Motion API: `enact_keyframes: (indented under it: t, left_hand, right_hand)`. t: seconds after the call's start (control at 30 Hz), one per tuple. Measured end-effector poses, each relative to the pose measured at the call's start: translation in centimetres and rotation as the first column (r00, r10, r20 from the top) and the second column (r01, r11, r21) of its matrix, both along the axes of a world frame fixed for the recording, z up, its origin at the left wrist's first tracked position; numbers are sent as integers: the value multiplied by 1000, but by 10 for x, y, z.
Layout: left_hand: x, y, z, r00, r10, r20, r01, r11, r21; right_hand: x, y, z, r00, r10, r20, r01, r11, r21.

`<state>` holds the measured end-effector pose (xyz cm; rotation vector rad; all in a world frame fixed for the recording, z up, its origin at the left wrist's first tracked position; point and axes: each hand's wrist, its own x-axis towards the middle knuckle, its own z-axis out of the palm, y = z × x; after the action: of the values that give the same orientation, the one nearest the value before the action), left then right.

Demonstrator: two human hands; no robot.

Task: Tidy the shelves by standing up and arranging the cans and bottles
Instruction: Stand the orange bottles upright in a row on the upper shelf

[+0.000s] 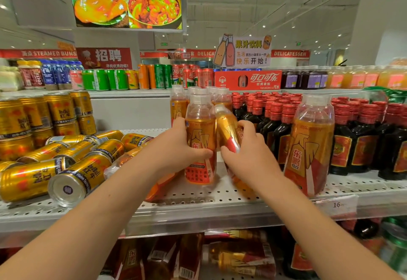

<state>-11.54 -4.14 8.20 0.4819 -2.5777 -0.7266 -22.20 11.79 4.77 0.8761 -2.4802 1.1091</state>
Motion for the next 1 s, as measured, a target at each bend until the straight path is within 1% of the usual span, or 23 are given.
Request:
enact_keyframes:
  t: [0.07,0.13,0.23,0.33,0.4,0.5,0.6,0.7,0.77,0.83,0.93,1.0]
  left_hand:
    - [-1,0,1,1000,-3,5,3,1000,5]
    - [-1,0,2,1000,-4,9,4,1000,5]
    - [-5,-2,4,1000,-10,19,10,1000,-17]
    - [-10,-4,3,999,-36,14,37,999,-21]
    - [-15,-6,3,998,-58,16,59,998,-17]
    - [-29,-11,7,996,-71,58,73,997,-26]
    - [-46,-15,11,991,-68,113,73,996,-41]
    - [-59,-16,17,982,-89,169,101,992,-69]
    - [-66,-19,22,969,-125,212,136,990,-33]
    - [-71,-23,26,954,-175,243,176,984,17]
    - [-77,-30,30,946,-222,235,220,975,37]
    - [-82,-33,29,950,-223,219,226,974,14]
  right_hand:
    - [1,-4,-8,999,16,40,-9,984,-179]
    - [1,-6,-16,997,31,67,-10,955,-296]
    - [3,-6,-30,999,36,34,-19,916,-400]
    - [9,-6,-38,999,31,9,-23,891,-452]
    - [13,-4,-41,1000,-1,-11,-4,894,-448]
    - [19,3,-46,997,-50,-52,26,925,-379]
    - [19,7,-44,994,-92,-58,69,946,-316]
    - [15,6,-41,998,-56,-41,42,961,-273]
    - [12,8,-43,998,-58,-19,52,969,-240]
    - [9,11,-45,992,-121,-32,113,976,-187]
    - [6,12,-44,989,-145,-17,139,974,-177]
    - [7,10,-46,988,-157,-9,152,970,-192]
